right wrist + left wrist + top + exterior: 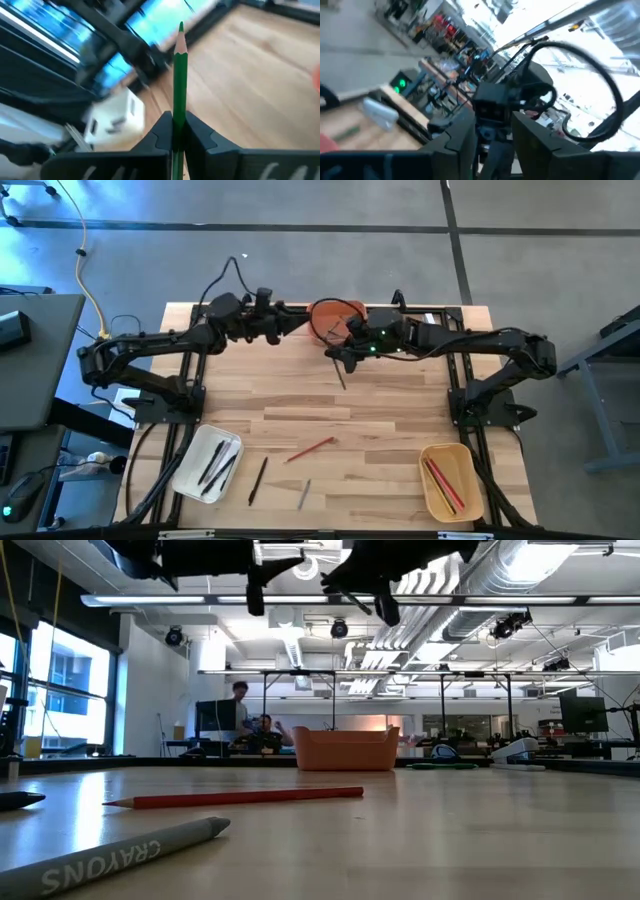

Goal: Sort crayons/erasers/pens/pencils in bins
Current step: Put the green pencil into the yellow bin

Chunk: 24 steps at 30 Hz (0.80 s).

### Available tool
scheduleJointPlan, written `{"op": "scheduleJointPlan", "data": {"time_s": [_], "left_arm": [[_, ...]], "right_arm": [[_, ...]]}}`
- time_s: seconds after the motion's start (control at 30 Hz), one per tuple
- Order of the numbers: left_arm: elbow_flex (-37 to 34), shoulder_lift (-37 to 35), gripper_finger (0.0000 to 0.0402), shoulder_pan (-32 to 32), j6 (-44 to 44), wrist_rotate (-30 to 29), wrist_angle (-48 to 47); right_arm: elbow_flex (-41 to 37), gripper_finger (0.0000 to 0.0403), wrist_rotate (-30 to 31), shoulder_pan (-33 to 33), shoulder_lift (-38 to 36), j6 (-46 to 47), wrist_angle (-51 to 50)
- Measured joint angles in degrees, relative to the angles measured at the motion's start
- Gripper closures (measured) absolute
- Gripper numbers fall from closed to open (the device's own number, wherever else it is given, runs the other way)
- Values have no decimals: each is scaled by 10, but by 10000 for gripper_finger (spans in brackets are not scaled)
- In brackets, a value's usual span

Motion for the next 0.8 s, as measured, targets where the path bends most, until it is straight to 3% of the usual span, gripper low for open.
{"op": "scheduleJointPlan", "data": {"time_s": [0.23, 0.33, 0.57, 0.8], "left_arm": [[-46, -52, 302, 0, 82, -21, -16], [-72, -68, 323, 2, 103, -36, -18], [-123, -80, 372, 12, 103, -34, -20], [-150, -80, 398, 11, 103, -33, -18]], "right_arm": [[67, 396, 50, 47, -41, 3, -302], [70, 396, 90, 89, -80, 64, -406], [17, 396, 172, 268, -145, 365, -544], [-40, 396, 197, 492, -135, 663, -560]]}}
